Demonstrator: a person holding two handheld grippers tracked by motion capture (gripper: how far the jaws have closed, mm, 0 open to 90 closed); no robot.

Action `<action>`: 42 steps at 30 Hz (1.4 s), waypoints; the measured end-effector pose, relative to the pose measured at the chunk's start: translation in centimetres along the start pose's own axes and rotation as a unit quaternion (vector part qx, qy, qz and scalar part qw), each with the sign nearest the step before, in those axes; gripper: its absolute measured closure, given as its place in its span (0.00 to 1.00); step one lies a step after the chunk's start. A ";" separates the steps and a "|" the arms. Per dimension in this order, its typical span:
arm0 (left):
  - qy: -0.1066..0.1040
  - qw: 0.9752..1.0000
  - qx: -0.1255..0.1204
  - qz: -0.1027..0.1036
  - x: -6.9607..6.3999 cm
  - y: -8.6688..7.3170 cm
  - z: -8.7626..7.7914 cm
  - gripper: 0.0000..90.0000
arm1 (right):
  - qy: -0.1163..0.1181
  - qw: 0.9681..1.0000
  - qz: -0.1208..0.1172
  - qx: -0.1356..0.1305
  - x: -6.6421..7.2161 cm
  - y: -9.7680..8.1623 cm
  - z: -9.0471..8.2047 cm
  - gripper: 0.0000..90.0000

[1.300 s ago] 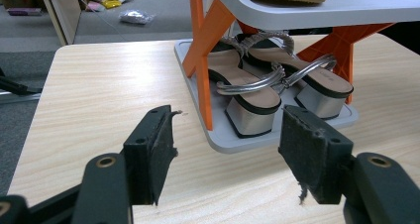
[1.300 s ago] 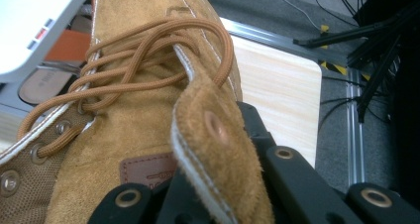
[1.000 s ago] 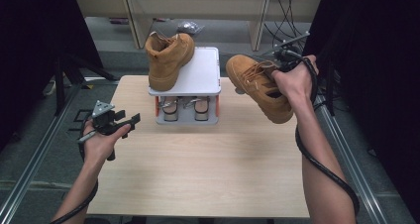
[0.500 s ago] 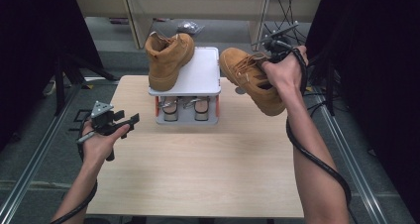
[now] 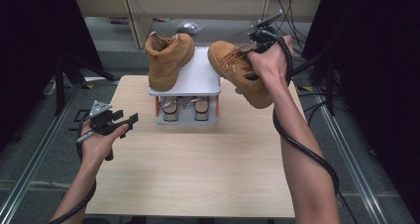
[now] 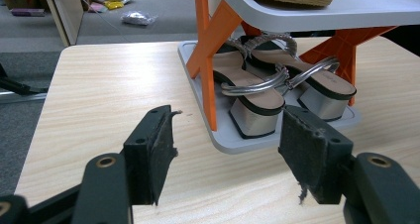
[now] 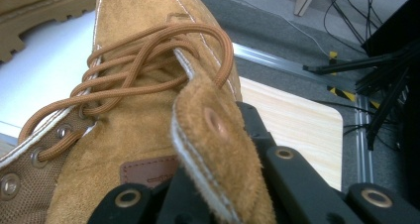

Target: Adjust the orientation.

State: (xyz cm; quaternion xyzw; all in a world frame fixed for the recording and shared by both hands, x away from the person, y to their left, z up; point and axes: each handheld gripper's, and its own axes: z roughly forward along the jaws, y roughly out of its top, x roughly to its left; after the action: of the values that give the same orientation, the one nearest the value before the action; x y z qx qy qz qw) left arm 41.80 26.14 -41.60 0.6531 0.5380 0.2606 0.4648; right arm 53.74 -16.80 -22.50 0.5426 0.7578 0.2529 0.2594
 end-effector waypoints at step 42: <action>0.004 1.000 -0.003 -0.008 0.7 -0.5 -0.5 0.42 | 0.009 0.999 0.037 0.039 4.3 4.5 2.8 0.96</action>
State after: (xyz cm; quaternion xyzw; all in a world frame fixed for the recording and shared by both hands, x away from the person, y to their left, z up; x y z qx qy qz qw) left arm 41.36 26.93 -41.93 0.6460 0.5443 0.2614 0.4669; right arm 57.51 -11.14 -22.13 0.5774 0.7492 0.2372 0.2216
